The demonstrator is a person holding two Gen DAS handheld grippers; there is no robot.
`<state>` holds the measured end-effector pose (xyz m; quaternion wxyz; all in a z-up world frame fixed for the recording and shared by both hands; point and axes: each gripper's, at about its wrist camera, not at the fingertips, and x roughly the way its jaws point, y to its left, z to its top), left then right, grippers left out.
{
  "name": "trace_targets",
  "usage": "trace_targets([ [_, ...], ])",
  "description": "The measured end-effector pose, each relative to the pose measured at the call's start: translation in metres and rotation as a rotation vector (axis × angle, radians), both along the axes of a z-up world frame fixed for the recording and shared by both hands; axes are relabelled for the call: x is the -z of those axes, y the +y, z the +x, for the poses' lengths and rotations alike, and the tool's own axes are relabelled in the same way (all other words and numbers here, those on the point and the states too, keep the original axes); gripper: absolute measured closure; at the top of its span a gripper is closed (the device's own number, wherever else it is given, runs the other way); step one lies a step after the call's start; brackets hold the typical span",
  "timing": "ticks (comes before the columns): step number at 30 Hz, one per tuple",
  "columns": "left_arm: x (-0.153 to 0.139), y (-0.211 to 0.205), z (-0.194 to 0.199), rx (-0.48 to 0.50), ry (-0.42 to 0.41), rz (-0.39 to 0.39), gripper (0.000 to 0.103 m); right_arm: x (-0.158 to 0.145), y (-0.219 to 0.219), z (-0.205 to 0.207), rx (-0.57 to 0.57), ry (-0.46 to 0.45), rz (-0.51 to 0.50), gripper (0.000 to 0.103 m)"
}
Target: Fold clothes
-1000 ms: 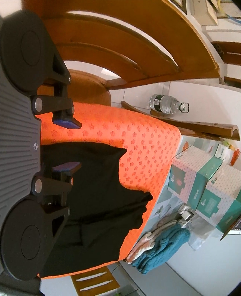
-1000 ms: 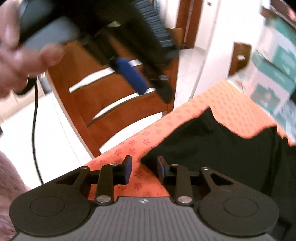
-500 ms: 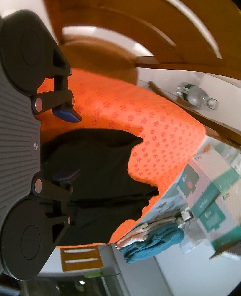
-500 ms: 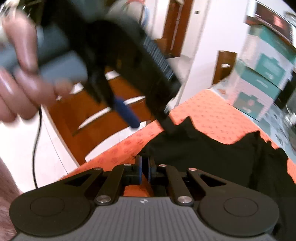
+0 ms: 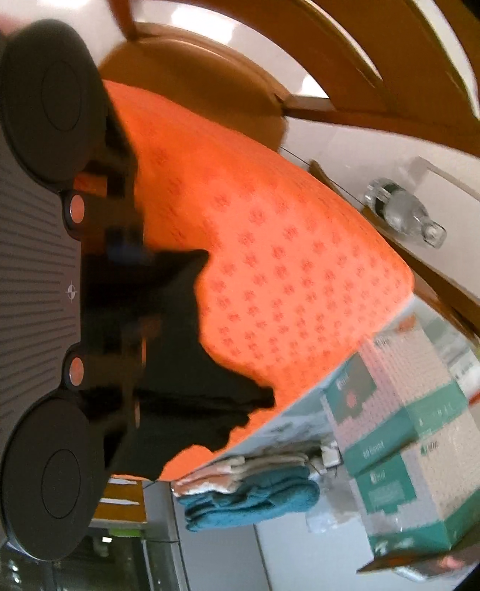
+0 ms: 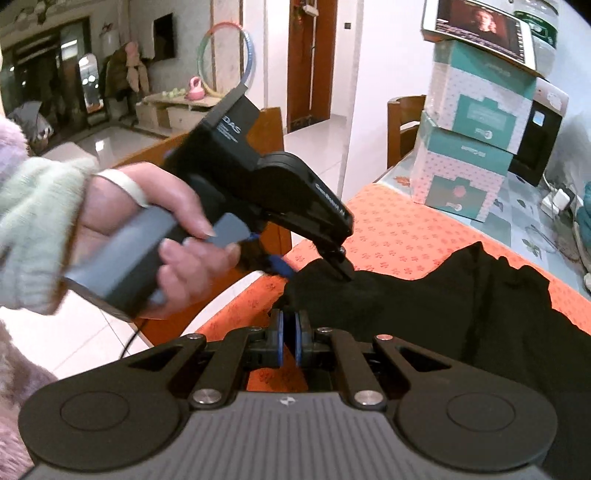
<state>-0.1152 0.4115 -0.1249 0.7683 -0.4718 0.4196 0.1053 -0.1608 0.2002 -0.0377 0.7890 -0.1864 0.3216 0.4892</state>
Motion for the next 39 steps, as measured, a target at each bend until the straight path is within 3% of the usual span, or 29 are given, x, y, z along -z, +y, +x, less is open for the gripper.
trace_targets([
  [5,-0.034,-0.017,0.013,0.017,-0.083,0.116,0.095,-0.006,-0.017,0.007,0.052,-0.001,0.030,0.096],
  [13,-0.087,-0.078,0.057,0.130,-0.148,0.283,0.095,-0.022,-0.068,0.026,0.179,0.017,0.098,0.096],
  [21,-0.098,-0.165,0.113,0.294,-0.101,0.474,0.095,-0.016,-0.134,0.059,0.330,0.113,0.149,0.096],
  [29,-0.071,-0.230,0.157,0.437,-0.064,0.554,0.093,0.027,-0.190,0.085,0.474,0.267,0.164,0.102],
  [32,-0.062,-0.234,0.167,0.464,-0.064,0.512,0.081,0.050,-0.202,0.090,0.522,0.308,0.140,0.102],
  [36,-0.078,-0.225,0.160,0.468,-0.094,0.544,0.065,0.067,-0.211,0.097,0.553,0.340,0.106,0.102],
  [39,-0.089,-0.208,0.142,0.457,-0.081,0.552,0.064,0.065,-0.213,0.102,0.541,0.338,0.101,0.101],
])
